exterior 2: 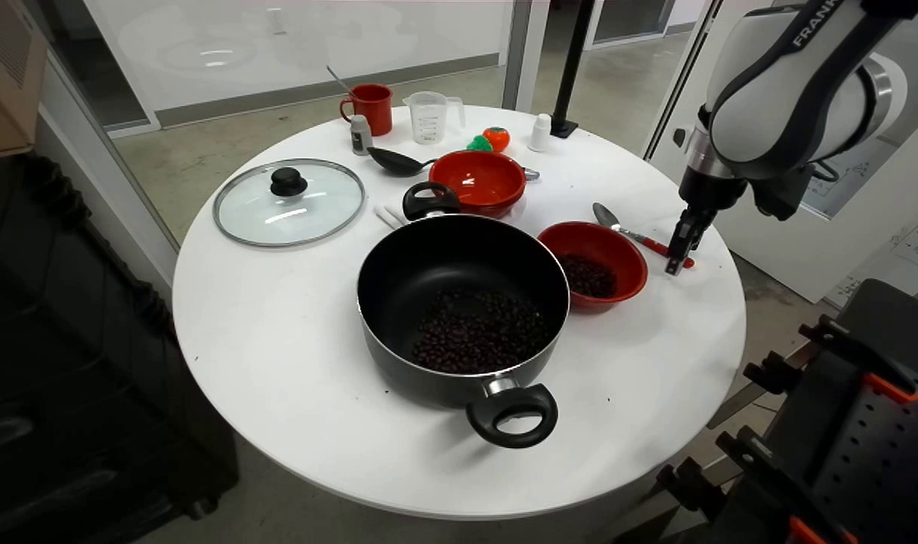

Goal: Use the spoon to put some contents of the bowl in the pot

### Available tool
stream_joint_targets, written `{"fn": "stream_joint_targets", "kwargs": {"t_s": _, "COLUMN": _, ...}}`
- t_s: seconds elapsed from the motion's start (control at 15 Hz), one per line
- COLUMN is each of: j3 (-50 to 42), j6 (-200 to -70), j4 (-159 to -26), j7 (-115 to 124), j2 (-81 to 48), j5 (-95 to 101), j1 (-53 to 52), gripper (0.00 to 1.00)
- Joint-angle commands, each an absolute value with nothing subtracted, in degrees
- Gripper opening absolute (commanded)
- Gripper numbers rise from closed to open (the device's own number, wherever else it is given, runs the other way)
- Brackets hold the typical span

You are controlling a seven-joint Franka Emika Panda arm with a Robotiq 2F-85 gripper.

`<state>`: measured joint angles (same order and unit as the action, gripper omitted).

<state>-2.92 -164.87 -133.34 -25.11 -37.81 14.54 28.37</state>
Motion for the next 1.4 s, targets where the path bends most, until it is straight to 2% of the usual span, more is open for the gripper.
{"fn": "stream_joint_targets", "kwargs": {"t_s": 0.0, "j3": -1.64, "j6": -163.64, "j4": -132.11, "j7": -27.39, "j2": -38.24, "j5": 11.99, "j1": 29.81, "gripper": 0.61}}
{"fn": "stream_joint_targets", "kwargs": {"t_s": 0.53, "j3": -1.53, "j6": -163.83, "j4": -132.01, "j7": -26.63, "j2": -37.82, "j5": 11.12, "j1": 29.37, "gripper": 0.01}}
{"fn": "stream_joint_targets", "kwargs": {"t_s": 0.6, "j3": -1.55, "j6": -163.73, "j4": -131.98, "j7": -26.5, "j2": -37.71, "j5": 11.0, "j1": 29.3, "gripper": 0.01}}
{"fn": "stream_joint_targets", "kwargs": {"t_s": 0.67, "j3": -1.51, "j6": -163.59, "j4": -131.95, "j7": -26.39, "j2": -37.62, "j5": 10.83, "j1": 29.28, "gripper": 0.05}}
{"fn": "stream_joint_targets", "kwargs": {"t_s": 1.33, "j3": -0.49, "j6": -162.0, "j4": -132.06, "j7": -24.93, "j2": -33.66, "j5": 6.09, "j1": 29.37, "gripper": 0.05}}
